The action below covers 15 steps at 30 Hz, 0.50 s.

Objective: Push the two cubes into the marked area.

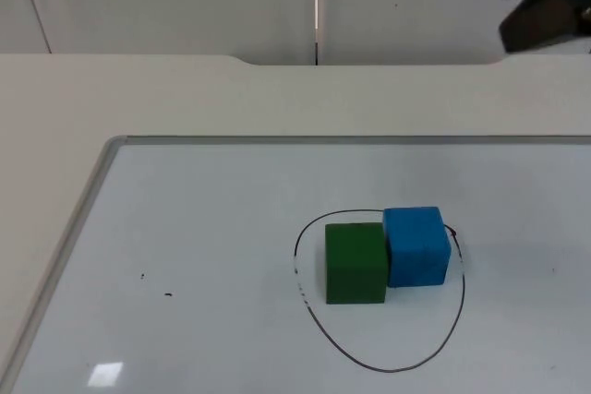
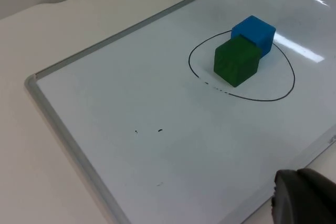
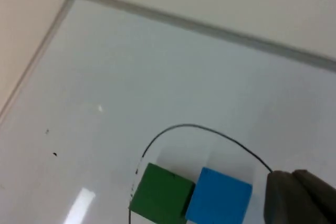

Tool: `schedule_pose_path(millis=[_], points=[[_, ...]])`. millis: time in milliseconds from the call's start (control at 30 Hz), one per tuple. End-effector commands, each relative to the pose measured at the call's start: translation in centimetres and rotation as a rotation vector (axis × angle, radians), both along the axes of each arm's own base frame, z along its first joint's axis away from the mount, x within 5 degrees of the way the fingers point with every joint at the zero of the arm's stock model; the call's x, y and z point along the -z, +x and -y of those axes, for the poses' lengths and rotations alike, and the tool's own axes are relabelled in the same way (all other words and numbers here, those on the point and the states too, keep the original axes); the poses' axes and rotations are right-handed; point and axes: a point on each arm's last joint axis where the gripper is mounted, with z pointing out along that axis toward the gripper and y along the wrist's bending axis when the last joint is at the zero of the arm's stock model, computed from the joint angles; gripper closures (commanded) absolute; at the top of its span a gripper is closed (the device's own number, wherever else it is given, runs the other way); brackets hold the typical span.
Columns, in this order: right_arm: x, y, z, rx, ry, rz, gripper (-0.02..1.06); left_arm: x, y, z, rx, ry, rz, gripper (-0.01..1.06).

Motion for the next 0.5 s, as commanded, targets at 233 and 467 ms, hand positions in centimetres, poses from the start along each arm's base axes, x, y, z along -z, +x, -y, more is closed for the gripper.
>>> schedule_pose_path(millis=[233,467], points=[[-4.4,-5.9,3.1,-0.073,0.003,0.213,1.05,0.1,0.2,0.1,0.005,-0.009,0.015,1.05],[-4.6,-9.1,4.8,-0.084,0.014,0.275,1.05,0.1,0.1,0.1,0.006,-0.01,0.013,1.05]])
